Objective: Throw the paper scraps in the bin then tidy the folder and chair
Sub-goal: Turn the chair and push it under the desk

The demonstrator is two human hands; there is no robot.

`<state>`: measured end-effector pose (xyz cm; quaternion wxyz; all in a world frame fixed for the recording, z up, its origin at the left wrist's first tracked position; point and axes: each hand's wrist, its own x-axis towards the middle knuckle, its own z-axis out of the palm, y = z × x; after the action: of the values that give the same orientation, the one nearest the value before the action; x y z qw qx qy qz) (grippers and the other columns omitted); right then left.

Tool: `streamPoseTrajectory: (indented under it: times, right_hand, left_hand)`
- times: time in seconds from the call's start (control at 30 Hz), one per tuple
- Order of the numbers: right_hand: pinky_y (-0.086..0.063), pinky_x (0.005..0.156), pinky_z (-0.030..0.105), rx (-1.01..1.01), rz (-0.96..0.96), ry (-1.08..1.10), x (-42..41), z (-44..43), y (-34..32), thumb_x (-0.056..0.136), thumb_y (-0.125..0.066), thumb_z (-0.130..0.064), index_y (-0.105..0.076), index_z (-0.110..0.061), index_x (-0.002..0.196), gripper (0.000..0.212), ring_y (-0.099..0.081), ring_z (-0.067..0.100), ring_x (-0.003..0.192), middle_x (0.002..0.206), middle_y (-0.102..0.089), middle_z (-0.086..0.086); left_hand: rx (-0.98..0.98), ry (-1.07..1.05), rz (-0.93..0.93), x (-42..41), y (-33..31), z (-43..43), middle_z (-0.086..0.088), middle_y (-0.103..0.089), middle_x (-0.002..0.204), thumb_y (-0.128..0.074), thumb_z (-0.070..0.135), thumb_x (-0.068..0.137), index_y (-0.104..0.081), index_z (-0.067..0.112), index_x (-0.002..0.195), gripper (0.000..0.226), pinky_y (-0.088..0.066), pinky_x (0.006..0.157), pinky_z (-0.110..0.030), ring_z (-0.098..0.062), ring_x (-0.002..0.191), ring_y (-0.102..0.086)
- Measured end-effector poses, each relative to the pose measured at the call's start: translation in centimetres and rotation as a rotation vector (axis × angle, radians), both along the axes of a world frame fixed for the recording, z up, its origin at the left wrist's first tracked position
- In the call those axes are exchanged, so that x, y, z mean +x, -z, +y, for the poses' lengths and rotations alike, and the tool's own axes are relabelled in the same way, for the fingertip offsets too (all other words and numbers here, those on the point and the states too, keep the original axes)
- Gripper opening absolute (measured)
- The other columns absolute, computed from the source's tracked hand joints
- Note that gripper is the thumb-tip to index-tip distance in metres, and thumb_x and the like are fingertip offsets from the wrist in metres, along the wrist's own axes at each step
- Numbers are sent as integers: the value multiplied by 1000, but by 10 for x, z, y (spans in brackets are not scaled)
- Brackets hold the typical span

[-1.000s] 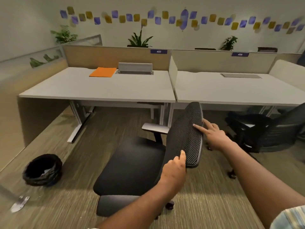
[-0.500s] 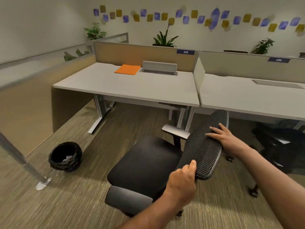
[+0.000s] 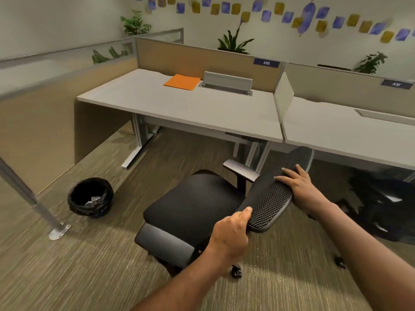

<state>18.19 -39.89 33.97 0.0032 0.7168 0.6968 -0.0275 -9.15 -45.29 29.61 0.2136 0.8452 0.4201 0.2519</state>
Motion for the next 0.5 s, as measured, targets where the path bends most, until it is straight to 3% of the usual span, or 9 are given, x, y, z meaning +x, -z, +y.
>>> streamPoseTrajectory:
  times: [0.27, 0.4, 0.5]
  right_hand:
    - [-2, 115, 69, 54, 39, 15, -46, 13, 5, 90, -60, -12, -47, -33, 140, 55, 1, 44, 148, 158, -29, 3]
    - [-6, 116, 70, 78, 53, 6, -62, 20, 7, 89, -63, -12, -49, -32, 138, 54, 1, 45, 147, 156, -34, 1]
    - [-7, 117, 69, 78, 50, 4, -70, 26, 7, 89, -63, -11, -48, -31, 138, 55, 1, 44, 148, 156, -34, 1]
  left_hand:
    - [33, -25, -75, -50, 5, 26, 2, -57, 136, -46, 27, 90, -41, 22, 140, 51, -47, 101, -33, -17, 121, -56]
    - [69, 13, -190, -87, 30, 37, 2, -60, 130, -59, 51, 84, -47, 17, 135, 62, -46, 102, -26, -10, 118, -56]
    - [-38, -207, -330, -126, 78, 43, 1, -51, 136, -52, 64, 81, -46, 13, 133, 74, -36, 106, -22, -8, 127, -46]
